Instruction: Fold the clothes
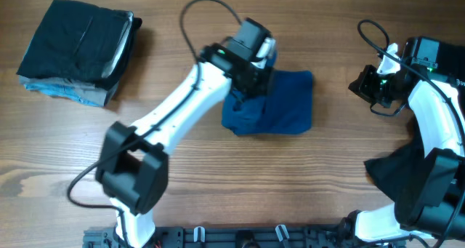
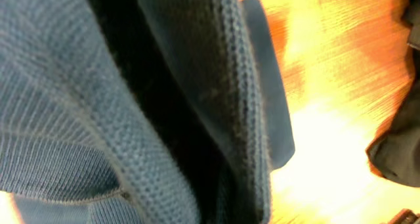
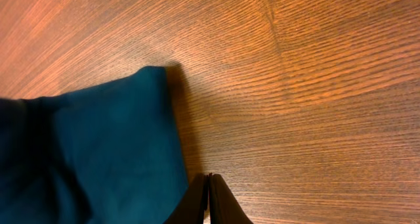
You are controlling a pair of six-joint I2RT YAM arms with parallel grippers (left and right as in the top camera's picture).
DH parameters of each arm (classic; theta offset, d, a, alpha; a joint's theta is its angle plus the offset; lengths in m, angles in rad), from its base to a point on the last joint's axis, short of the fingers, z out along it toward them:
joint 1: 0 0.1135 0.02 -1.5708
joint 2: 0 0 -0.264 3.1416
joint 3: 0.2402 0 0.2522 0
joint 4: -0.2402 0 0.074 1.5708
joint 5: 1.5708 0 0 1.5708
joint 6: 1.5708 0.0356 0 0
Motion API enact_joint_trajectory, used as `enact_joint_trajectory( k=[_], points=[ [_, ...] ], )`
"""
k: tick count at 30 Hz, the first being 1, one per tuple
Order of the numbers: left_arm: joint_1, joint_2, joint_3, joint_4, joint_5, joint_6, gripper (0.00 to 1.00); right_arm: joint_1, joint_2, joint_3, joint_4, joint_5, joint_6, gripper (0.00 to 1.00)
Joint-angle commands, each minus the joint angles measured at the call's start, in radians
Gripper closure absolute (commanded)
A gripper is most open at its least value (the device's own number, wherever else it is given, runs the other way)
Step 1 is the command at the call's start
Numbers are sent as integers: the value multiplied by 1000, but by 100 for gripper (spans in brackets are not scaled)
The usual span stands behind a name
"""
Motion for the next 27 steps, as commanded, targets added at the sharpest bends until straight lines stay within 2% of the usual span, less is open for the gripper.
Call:
enact_joint_trajectory(
  k=[1,2,5,6,8,11,14,15,16,18,19,21,24,27],
  points=[
    [-46,90,8,96,-69,-69,96,-2,-13,2,-1,9,7,95],
    [-53,106,8,126,-68,-71,90,-2,-13,2,-2,9,8,95],
    [-72,127,8,148,-64,-76,37,-2,-13,2,-2,9,8,95],
    [-75,126,9,140,-50,-75,27,-2,-13,2,-2,9,7,95],
    [-76,101,9,122,10,-75,25,-2,-13,2,-2,9,7,95],
    [-67,29,9,87,41,-59,27,-1,-13,2,-5,-2,3,93],
    [-49,-50,9,5,-57,-38,30,3,-13,2,-11,-140,-97,86],
    [-37,-74,9,-44,-124,-37,38,11,-13,2,-21,-207,-127,88],
    [-22,-89,9,-86,-181,-38,60,24,-13,2,-36,-264,-154,93],
    [17,-95,9,-170,-248,-38,91,77,-13,2,-66,-321,-220,96],
    [35,-91,9,-196,-255,-38,96,107,-13,2,-76,-321,-247,96],
    [84,-77,9,-239,-254,-39,96,215,-12,2,-84,-292,-309,95],
    [155,-67,8,-266,-250,-39,96,358,-12,2,-50,-206,-337,76],
    [218,-67,8,-275,-250,-18,96,465,-12,2,22,-73,-330,62]
  ],
)
